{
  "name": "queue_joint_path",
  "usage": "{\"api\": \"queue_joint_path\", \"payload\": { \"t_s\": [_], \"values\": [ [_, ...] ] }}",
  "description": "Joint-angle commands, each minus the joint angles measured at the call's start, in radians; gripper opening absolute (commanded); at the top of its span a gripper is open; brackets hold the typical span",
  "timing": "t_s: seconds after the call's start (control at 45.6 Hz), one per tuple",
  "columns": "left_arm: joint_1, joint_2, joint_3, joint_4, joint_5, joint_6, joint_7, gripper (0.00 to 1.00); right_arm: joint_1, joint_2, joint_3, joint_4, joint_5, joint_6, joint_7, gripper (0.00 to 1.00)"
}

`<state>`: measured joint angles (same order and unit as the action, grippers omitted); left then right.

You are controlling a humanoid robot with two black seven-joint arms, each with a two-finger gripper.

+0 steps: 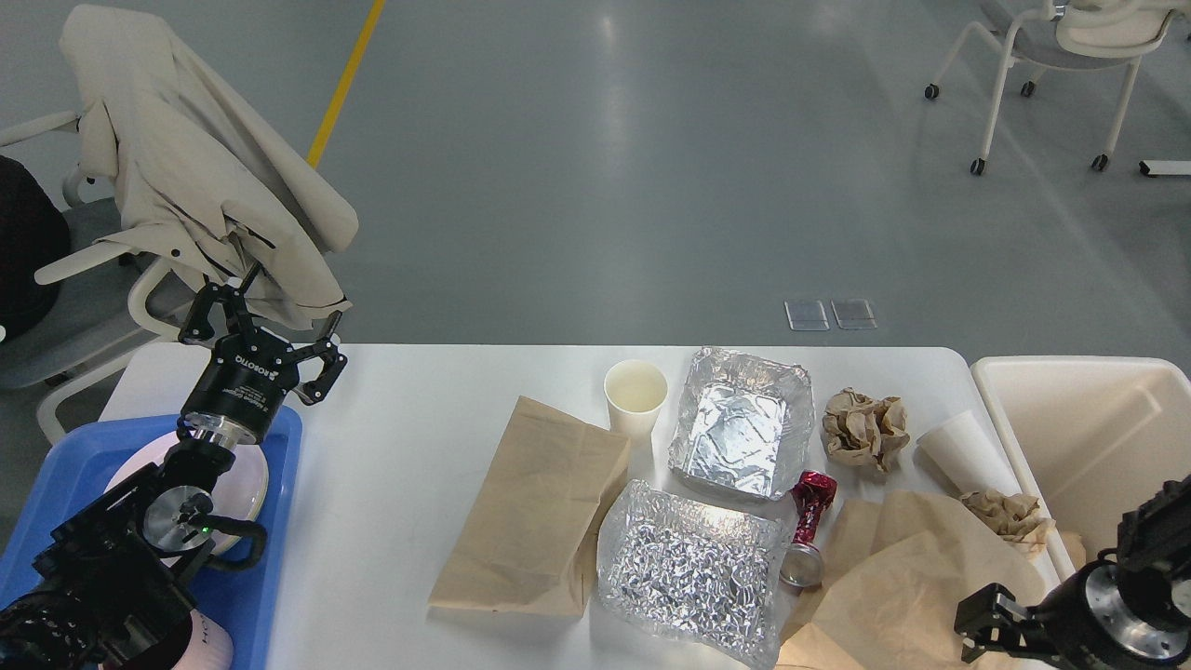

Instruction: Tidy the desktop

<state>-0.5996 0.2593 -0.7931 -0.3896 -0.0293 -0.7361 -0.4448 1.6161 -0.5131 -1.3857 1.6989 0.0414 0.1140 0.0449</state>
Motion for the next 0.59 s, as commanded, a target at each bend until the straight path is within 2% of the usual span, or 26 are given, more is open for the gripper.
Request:
{"api": "queue_joint_path", "payload": {
  "t_s": [0.0,0.175,0.241,0.263,0.373,0.438,0.46,0.526,0.57],
  "values": [
    [0.0,0.0,0.0,0.0,0.0,0.0,0.0,1.0,-0.061,-0.022,0.066,-0.001,0.077,-0.071,0.003,1.0],
    [0.0,0.0,0.0,0.0,0.0,0.0,0.0,1.0,-0.154,-0.025,0.145,-0.005,0.083,-0.168,0.004,1.0],
    [0.0,0.0,0.0,0.0,0.0,0.0,0.0,1.0,-0.202,-0.024,0.178,-0.018,0.083,-0.217,0.004,0.96],
    [0.0,0.0,0.0,0.0,0.0,0.0,0.0,1.0,-0.222,-0.024,0.191,-0.021,0.083,-0.237,0.006,0.92],
    [0.0,0.0,0.0,0.0,0.0,0.0,0.0,1.0,-0.288,-0.024,0.243,-0.03,0.081,-0.3,0.015,0.58],
    [0.0,0.0,0.0,0.0,0.0,0.0,0.0,1.0,-0.308,-0.018,0.252,-0.041,0.077,-0.315,0.018,0.23],
    [0.0,0.0,0.0,0.0,0.0,0.0,0.0,1.0,-0.312,-0.016,0.252,-0.047,0.075,-0.321,0.018,0.16],
    [0.0,0.0,0.0,0.0,0.0,0.0,0.0,1.0,-0.337,-0.01,0.254,-0.076,0.075,-0.338,0.018,0.0],
    [0.0,0.0,0.0,0.0,0.0,0.0,0.0,1.0,-0.358,-0.005,0.263,-0.102,0.075,-0.347,0.018,0.0]
  ]
}}
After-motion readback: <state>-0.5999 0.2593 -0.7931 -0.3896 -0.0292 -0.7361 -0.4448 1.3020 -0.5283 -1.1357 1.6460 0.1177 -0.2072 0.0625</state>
